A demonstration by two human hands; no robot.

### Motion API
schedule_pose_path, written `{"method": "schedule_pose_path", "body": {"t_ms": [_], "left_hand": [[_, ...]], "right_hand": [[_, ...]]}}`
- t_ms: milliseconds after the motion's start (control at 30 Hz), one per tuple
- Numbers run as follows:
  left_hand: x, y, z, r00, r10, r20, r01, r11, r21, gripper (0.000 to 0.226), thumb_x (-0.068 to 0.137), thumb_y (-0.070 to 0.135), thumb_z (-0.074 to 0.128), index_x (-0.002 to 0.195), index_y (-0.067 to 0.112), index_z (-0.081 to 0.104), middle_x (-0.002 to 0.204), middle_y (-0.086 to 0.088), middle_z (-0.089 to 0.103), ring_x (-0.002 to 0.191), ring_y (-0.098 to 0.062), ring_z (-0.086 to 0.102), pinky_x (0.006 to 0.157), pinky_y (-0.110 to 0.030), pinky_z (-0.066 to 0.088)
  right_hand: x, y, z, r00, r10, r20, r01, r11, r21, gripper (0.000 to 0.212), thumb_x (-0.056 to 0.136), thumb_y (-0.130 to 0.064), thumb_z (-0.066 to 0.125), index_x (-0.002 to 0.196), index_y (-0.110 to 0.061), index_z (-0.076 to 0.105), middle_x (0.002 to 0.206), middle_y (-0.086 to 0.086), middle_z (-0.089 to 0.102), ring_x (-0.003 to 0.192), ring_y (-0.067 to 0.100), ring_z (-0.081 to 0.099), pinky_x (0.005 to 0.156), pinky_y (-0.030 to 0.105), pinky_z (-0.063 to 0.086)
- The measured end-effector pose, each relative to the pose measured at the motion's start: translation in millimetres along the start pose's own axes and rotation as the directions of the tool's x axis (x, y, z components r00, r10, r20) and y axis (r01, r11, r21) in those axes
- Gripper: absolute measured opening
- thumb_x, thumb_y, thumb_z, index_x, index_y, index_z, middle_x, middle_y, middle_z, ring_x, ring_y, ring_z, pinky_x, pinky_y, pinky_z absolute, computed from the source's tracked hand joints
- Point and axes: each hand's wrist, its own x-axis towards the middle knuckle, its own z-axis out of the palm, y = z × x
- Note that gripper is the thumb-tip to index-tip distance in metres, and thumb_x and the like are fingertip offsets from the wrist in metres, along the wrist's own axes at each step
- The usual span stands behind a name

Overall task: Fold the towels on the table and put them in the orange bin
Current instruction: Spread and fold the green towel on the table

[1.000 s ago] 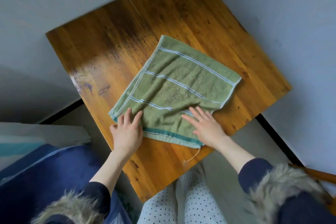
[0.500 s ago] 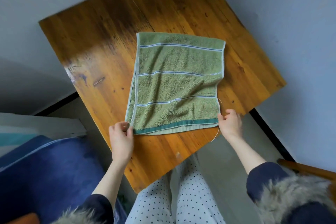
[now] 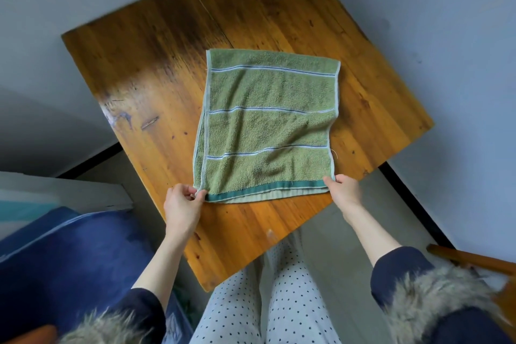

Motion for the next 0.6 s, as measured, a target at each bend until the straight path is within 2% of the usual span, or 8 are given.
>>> {"method": "schedule_pose_path", "body": {"t_ms": [67, 133, 200, 267, 367, 433, 500, 600], "left_hand": [[1, 1, -4, 0.999, -0.039, -0.009, 0.038, 0.997, -0.068, 0.021, 0.083, 0.024, 0.068, 0.071, 0.016, 0.052, 0.079, -0.004, 0.057, 0.075, -0.021, 0.052, 0.061, -0.031, 0.041], [4, 1, -7, 0.994, -0.110, 0.012, 0.110, 0.982, -0.156, 0.021, 0.082, 0.025, 0.069, 0.073, 0.015, 0.053, 0.076, -0.002, 0.059, 0.072, -0.018, 0.053, 0.058, -0.029, 0.040], [6, 1, -9, 0.988, -0.141, 0.057, 0.150, 0.963, -0.222, 0.020, 0.081, 0.025, 0.070, 0.075, 0.016, 0.053, 0.075, -0.003, 0.063, 0.069, -0.017, 0.056, 0.058, -0.029, 0.041], [8, 2, -11, 0.986, -0.138, 0.093, 0.158, 0.951, -0.265, 0.020, 0.081, 0.023, 0.070, 0.075, 0.016, 0.052, 0.074, -0.003, 0.066, 0.068, -0.016, 0.060, 0.060, -0.029, 0.044], [11, 4, -16, 0.986, -0.113, 0.120, 0.142, 0.950, -0.277, 0.022, 0.082, 0.021, 0.069, 0.073, 0.015, 0.050, 0.072, -0.005, 0.063, 0.066, -0.018, 0.058, 0.062, -0.031, 0.045], [13, 7, -21, 0.987, -0.101, 0.126, 0.130, 0.958, -0.255, 0.022, 0.082, 0.020, 0.068, 0.074, 0.014, 0.048, 0.070, -0.007, 0.063, 0.064, -0.019, 0.058, 0.062, -0.031, 0.046], [14, 14, -27, 0.986, -0.088, 0.142, 0.121, 0.963, -0.243, 0.021, 0.083, 0.018, 0.066, 0.075, 0.014, 0.047, 0.069, -0.007, 0.065, 0.062, -0.019, 0.060, 0.064, -0.033, 0.047], [14, 33, -44, 0.989, -0.075, 0.126, 0.107, 0.958, -0.266, 0.021, 0.082, 0.014, 0.064, 0.073, 0.013, 0.046, 0.063, -0.006, 0.065, 0.057, -0.016, 0.060, 0.066, -0.034, 0.049]], "right_hand": [[-2, 2, 1, 0.999, -0.017, 0.032, 0.016, 0.999, 0.044, 0.039, 0.092, -0.027, 0.052, 0.062, -0.015, 0.031, 0.063, 0.003, 0.030, 0.057, 0.016, 0.029, 0.055, 0.027, 0.023], [-4, 3, 1, 0.996, -0.019, 0.088, 0.009, 0.994, 0.110, 0.035, 0.092, -0.027, 0.052, 0.065, -0.009, 0.039, 0.066, 0.005, 0.031, 0.064, 0.018, 0.032, 0.061, 0.030, 0.025], [-5, 5, 1, 0.991, -0.001, 0.134, -0.024, 0.983, 0.182, 0.034, 0.092, -0.026, 0.052, 0.082, 0.006, 0.054, 0.072, 0.006, 0.039, 0.068, 0.020, 0.036, 0.063, 0.032, 0.028], [-5, 5, 0, 0.981, 0.032, 0.189, -0.082, 0.961, 0.264, 0.032, 0.094, -0.027, 0.052, 0.105, 0.001, 0.060, 0.085, 0.006, 0.050, 0.069, 0.017, 0.041, 0.061, 0.029, 0.033], [-4, 5, -3, 0.970, 0.071, 0.231, -0.152, 0.923, 0.354, 0.034, 0.096, -0.028, 0.047, 0.124, -0.011, 0.053, 0.105, 0.010, 0.062, 0.075, 0.017, 0.048, 0.059, 0.025, 0.039], [-4, 1, -9, 0.976, 0.062, 0.211, -0.144, 0.906, 0.397, 0.028, 0.097, -0.025, 0.044, 0.121, -0.013, 0.053, 0.103, 0.005, 0.063, 0.074, 0.015, 0.051, 0.057, 0.024, 0.040], [-7, -6, -18, 0.982, 0.042, 0.184, -0.121, 0.890, 0.440, 0.016, 0.097, -0.019, 0.045, 0.109, -0.015, 0.054, 0.090, -0.002, 0.061, 0.069, 0.012, 0.051, 0.057, 0.023, 0.041], [-12, -22, -43, 0.984, 0.027, 0.178, -0.124, 0.818, 0.562, 0.012, 0.094, -0.010, 0.050, 0.101, -0.007, 0.059, 0.081, 0.003, 0.060, 0.062, 0.012, 0.049, 0.052, 0.021, 0.041]]}}
